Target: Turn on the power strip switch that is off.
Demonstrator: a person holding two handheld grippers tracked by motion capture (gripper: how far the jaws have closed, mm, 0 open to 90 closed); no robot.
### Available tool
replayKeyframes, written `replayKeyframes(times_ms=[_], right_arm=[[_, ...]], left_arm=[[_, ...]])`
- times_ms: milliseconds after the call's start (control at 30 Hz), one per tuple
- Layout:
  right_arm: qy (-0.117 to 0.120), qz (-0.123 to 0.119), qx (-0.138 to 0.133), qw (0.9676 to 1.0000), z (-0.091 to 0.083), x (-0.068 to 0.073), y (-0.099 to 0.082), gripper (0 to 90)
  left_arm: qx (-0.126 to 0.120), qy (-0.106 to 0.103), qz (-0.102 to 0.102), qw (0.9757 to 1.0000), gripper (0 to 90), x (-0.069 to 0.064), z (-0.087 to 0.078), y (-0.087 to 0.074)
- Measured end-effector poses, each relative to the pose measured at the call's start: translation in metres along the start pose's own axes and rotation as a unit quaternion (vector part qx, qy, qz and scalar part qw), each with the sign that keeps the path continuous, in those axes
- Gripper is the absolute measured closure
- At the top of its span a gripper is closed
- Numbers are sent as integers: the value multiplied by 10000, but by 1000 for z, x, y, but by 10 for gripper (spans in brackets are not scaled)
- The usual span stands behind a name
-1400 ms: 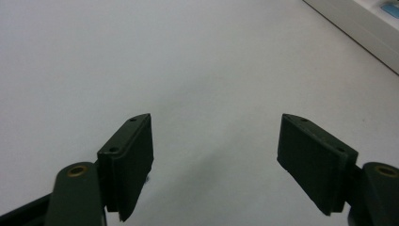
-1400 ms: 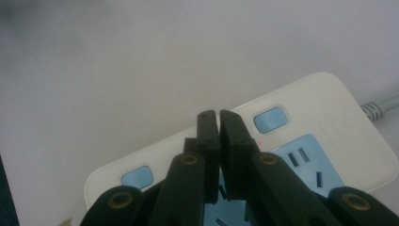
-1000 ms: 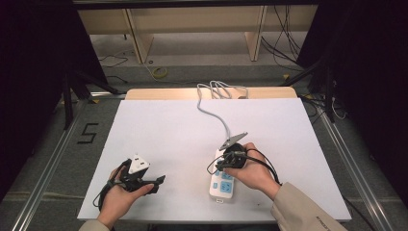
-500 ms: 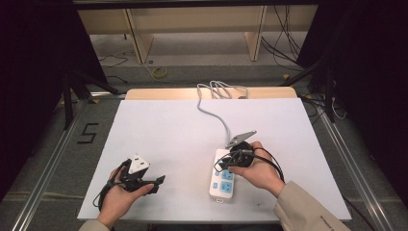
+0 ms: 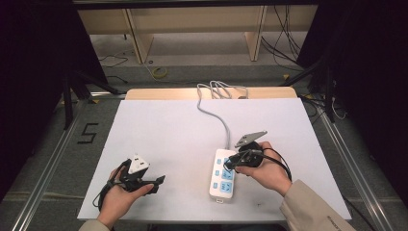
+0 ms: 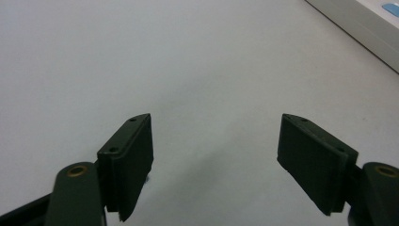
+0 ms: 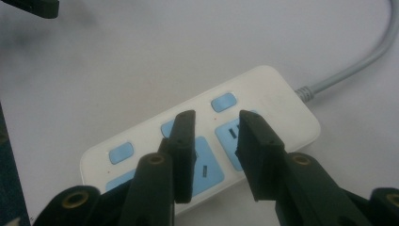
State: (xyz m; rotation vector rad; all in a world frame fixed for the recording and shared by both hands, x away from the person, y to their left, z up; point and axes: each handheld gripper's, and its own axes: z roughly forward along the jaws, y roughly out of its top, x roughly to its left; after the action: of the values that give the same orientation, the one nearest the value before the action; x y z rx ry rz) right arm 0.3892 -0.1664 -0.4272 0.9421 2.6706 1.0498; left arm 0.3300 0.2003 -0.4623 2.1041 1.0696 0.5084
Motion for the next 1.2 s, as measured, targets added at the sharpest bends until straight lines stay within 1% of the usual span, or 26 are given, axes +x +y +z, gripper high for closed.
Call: replayKeyframes(times_ms=[133,233,300,633,733,833,933,1033,1200], right_arm=[[-54,53,-99,9999,-7,-5,-5,646],[-40,170,-125,9998,-11,-9,-11,634],[-68,181,-134,9997,-14,-11,-14,623],[-268,274,-319,9988,-30,-18,-32,553],[-327,345,-390,9981,-36,-21,-38,534],[-368,427,-410,9976,-41,-24,-44,523],[-398,460,-422,9973,-45,-27,-52,523],[-441,507,-452,9967,-49,-30,-59,521],[-475,514,-549,9960,-54,-33,-68,505]], left_arm=[[6,-1,5,10000,269,0,0,0],[9,0,6,10000,269,0,0,0],[-1,4,1,10000,268,0,0,0],[10,3,10,10000,268,0,0,0],[3,7,2,10000,268,0,0,0],[13,-8,-4,10000,268,0,1,0],[63,-27,17,10000,266,0,1,0],[60,-21,19,10000,265,0,1,0],[44,-21,15,10000,264,0,1,-1]])
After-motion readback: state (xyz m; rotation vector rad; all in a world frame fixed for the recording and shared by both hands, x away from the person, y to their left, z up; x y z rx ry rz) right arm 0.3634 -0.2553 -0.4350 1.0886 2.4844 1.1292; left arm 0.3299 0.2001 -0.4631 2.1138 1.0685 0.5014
